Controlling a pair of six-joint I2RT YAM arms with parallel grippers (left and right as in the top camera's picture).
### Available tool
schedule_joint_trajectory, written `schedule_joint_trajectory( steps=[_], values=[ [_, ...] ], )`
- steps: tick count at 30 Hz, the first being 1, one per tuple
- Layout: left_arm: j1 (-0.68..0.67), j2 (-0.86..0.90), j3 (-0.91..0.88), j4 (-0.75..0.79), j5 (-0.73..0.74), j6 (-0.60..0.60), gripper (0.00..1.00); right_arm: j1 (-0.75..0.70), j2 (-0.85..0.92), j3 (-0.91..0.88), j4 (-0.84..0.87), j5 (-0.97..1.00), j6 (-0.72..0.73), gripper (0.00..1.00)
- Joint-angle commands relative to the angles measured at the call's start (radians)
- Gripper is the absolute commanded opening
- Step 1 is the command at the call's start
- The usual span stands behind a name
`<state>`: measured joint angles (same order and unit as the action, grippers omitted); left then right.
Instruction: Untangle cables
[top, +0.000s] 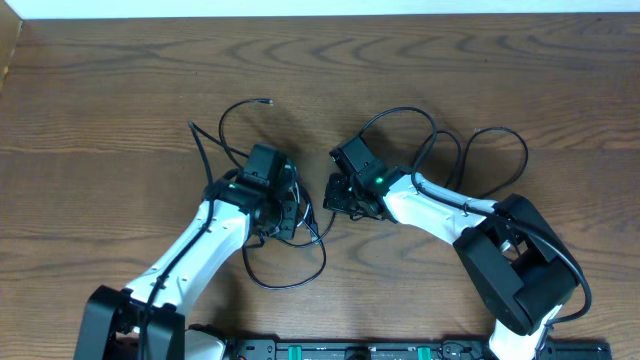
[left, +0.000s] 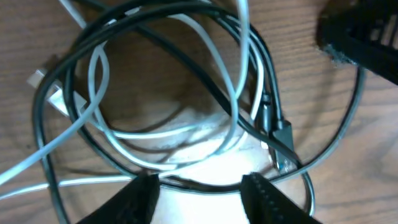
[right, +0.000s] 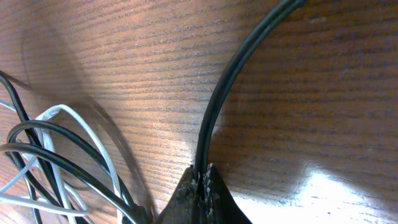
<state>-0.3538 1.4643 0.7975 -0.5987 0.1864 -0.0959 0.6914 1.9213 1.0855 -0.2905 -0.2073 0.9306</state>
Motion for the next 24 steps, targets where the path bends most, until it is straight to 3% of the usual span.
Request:
schedule_joint_trajectory(
  steps=[1, 10, 12, 16, 17, 21, 24],
  values=[
    [0.001, 0.035, -0.034, 0.041, 0.008, 0.018, 0.51, 0.002, -0.001, 0.0, -0.006, 0.044, -0.021, 0.01],
    [0.001, 0.117, -0.056, 0.138, 0.008, 0.017, 0.6, 0.002, -0.001, 0.0, -0.006, 0.045, -0.021, 0.01],
    [0.001, 0.132, -0.056, 0.146, 0.008, 0.017, 0.71, 0.002, -0.001, 0.0, -0.006, 0.045, -0.021, 0.01],
    [0.001, 0.141, -0.056, 0.148, 0.008, 0.016, 0.71, 0.002, -0.001, 0.0, -0.006, 0.044, -0.021, 0.01],
    [0.001, 0.14, -0.056, 0.148, 0.008, 0.017, 0.66, 0.002, -0.001, 0.0, -0.006, 0.045, -0.021, 0.01],
    [0.001, 0.133, -0.051, 0.134, 0.009, 0.017, 0.11, 0.002, -0.001, 0.0, -0.006, 0.045, -0.031, 0.01],
    [0.001, 0.099, -0.037, 0.099, 0.008, 0.011, 0.08, 0.002, -0.001, 0.0, -0.01, 0.044, -0.031, 0.01]
  ],
)
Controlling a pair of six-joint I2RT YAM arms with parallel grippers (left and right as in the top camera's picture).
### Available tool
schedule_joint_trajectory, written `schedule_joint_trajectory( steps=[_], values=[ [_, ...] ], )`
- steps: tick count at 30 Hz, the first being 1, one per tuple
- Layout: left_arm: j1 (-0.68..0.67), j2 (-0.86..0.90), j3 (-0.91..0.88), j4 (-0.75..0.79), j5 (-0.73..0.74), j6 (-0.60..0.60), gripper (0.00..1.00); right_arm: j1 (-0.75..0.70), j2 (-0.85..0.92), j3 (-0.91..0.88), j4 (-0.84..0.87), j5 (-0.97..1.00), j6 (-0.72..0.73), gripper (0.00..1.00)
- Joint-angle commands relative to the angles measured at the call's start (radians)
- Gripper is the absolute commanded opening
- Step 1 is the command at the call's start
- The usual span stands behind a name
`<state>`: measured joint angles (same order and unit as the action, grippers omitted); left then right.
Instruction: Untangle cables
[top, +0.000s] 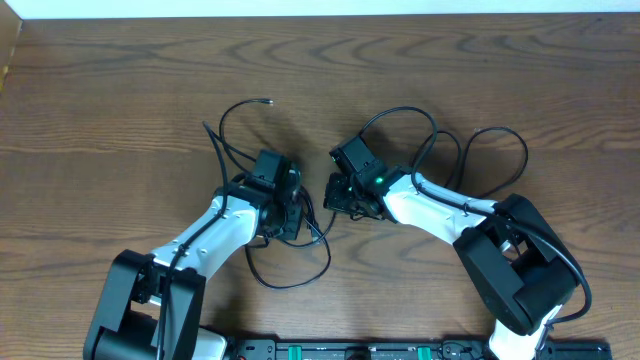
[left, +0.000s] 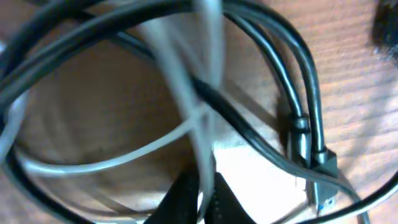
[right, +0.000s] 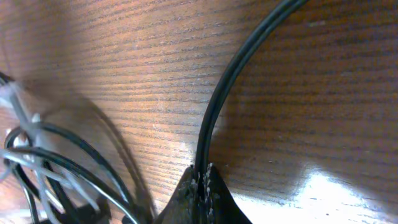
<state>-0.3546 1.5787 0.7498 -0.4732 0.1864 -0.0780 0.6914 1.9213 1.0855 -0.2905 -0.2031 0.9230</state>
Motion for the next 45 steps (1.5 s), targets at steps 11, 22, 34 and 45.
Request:
schedule_joint_trajectory(
  steps=[11, 22, 34, 45],
  values=[
    [0.014, -0.434, 0.025, -0.054, -0.077, -0.281, 0.07, -0.003, -0.009, 0.001, -0.012, -0.022, -0.143, 0.01],
    [0.121, -0.618, 0.024, -0.272, -0.416, -0.482, 0.07, -0.073, -0.304, 0.001, -0.127, -0.214, -0.37, 0.01],
    [0.274, -0.532, 0.005, -0.294, -0.416, -0.485, 0.08, -0.134, -0.681, 0.001, -0.231, -0.154, -0.467, 0.01],
    [0.385, -0.414, 0.005, -0.293, -0.416, -0.485, 0.07, -0.297, -0.953, 0.001, -0.388, 0.129, -0.476, 0.01]
  ],
)
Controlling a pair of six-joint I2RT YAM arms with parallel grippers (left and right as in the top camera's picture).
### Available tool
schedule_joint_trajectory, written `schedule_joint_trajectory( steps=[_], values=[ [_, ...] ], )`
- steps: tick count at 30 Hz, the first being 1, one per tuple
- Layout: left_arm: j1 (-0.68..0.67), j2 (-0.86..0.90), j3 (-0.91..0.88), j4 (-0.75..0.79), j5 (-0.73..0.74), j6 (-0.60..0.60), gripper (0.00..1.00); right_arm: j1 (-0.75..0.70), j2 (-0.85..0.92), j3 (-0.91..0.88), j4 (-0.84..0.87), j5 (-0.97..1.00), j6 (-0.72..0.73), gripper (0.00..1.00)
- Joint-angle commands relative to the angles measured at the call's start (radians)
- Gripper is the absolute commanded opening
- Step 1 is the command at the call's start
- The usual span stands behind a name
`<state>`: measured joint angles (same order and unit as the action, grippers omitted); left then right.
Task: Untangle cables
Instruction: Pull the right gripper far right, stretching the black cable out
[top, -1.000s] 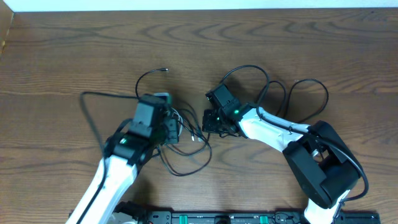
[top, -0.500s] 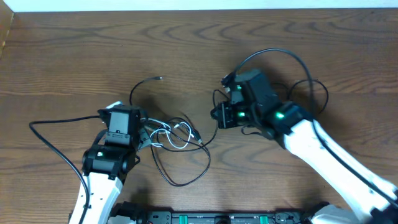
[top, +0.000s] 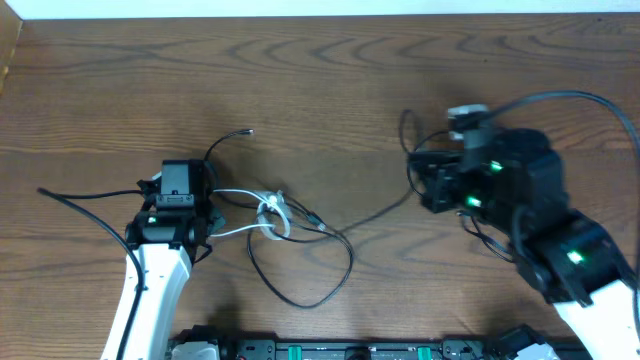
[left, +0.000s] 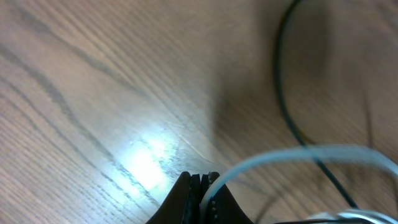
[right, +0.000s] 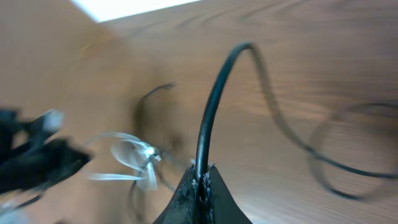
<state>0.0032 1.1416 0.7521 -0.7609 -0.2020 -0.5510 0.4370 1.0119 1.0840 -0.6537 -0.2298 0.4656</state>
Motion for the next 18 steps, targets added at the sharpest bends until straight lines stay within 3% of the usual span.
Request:
schedule_joint_trajectory(
  steps=[1, 5, 15, 18],
  values=[
    [0.044, 0.039, 0.003, -0.004, -0.027, -0.012, 0.07, -0.082, -0.072, 0.003, -0.066, 0.235, -0.018, 0.01],
    [0.087, 0.077, 0.003, -0.001, -0.027, -0.012, 0.07, -0.187, -0.116, 0.003, -0.133, 0.349, -0.018, 0.01],
    [0.098, 0.101, 0.003, 0.007, -0.024, -0.011, 0.08, -0.328, -0.079, 0.002, -0.175, 0.352, -0.005, 0.01],
    [0.098, 0.101, 0.003, 0.011, -0.024, -0.012, 0.08, -0.379, -0.058, 0.002, -0.195, 0.386, 0.06, 0.01]
  ],
)
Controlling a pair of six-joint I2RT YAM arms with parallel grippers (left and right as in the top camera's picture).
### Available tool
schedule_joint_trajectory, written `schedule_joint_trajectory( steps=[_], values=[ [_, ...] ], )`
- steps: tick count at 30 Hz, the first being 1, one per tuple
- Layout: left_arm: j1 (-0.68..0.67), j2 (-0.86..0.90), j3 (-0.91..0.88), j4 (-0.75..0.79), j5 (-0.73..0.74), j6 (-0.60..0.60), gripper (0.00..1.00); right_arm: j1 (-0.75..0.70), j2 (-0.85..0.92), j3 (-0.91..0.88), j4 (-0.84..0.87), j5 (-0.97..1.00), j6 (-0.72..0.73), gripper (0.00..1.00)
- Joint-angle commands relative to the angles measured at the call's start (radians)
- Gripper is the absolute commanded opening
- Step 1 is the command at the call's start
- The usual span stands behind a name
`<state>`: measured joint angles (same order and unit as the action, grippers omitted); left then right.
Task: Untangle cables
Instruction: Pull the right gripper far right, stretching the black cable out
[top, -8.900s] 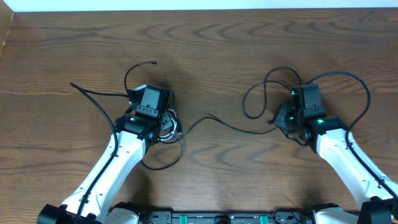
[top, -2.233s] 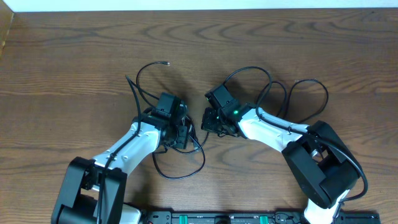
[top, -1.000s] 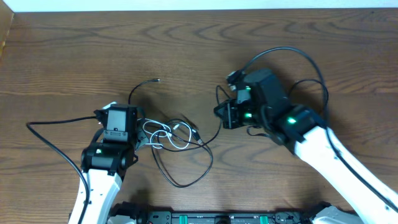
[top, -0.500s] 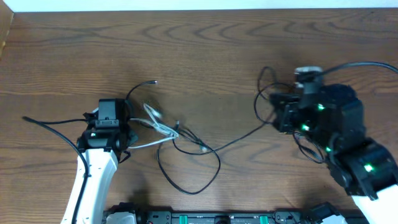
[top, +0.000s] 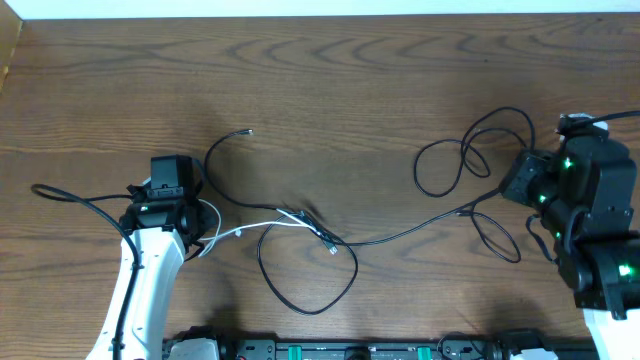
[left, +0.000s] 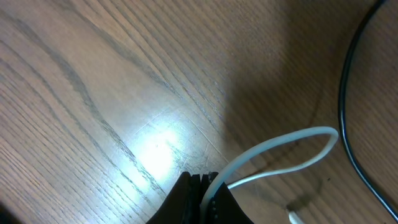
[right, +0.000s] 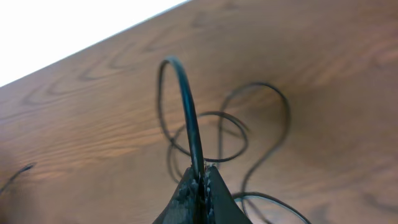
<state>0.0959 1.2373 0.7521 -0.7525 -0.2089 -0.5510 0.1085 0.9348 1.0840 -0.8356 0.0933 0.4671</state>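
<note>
My left gripper (top: 168, 212) (left: 204, 182) is shut on a white cable (top: 262, 222) (left: 281, 144) at the left of the table. This cable runs right to a small crossing mid-table, where connectors lie. At the right, my right gripper (top: 516, 184) (right: 201, 172) is shut on a black cable (top: 400, 232) (right: 186, 106). That black cable stretches left to the same crossing. Its loose loops (top: 462, 158) (right: 249, 124) lie just left of the right gripper.
A second thin black cable (top: 70, 197) (left: 347, 118) trails to the left edge, passes the left gripper and ends in a free tip (top: 247, 131). A black loop (top: 305, 285) lies near the front edge, above the black rail (top: 350, 350).
My right gripper has moved further right with the black cable, which now lies stretched out. The white knot mid-table has opened into a flatter strand. My left gripper has shifted slightly left.
Both grippers were at one tangle mid-table, the left open over it and the right shut on a black cable. Then the left was shut on a white cable. Later the arms stood far apart, and the tangle is now spread across the table.
</note>
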Motion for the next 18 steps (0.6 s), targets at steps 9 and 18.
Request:
schedule_joint_trajectory(
  steps=[9, 18],
  values=[
    [0.036, 0.005, 0.002, 0.01, -0.073, -0.039, 0.08, -0.352, 0.076, 0.002, -0.013, 0.038, 0.259, 0.01],
    [0.062, 0.013, -0.013, 0.032, -0.069, -0.064, 0.08, -0.425, 0.235, 0.002, 0.035, -0.357, 0.05, 0.01]
  ],
)
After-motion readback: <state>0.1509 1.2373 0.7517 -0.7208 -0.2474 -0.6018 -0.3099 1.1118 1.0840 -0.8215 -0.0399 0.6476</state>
